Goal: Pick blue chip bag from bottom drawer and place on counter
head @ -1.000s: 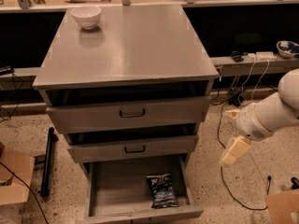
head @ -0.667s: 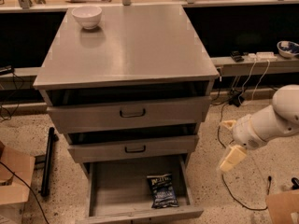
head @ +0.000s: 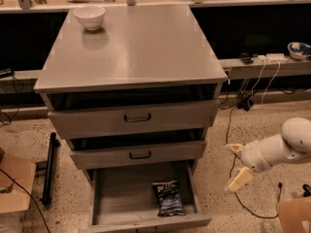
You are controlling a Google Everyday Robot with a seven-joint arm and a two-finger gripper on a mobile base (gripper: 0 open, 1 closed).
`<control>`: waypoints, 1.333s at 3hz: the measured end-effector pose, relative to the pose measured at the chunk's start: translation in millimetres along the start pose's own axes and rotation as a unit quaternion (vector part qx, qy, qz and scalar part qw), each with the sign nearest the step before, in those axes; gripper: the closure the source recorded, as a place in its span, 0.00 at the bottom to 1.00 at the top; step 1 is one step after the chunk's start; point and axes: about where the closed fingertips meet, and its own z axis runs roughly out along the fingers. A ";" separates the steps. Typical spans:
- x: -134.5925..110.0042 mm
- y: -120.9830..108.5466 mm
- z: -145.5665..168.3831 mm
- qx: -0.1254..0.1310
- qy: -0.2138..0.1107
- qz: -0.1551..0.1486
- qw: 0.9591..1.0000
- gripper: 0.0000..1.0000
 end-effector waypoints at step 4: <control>29.7 -16.8 117.5 -0.066 -0.078 0.003 0.995 0.00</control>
Offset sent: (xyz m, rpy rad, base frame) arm 0.0048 0.0059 -0.0517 0.1292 0.0361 0.0008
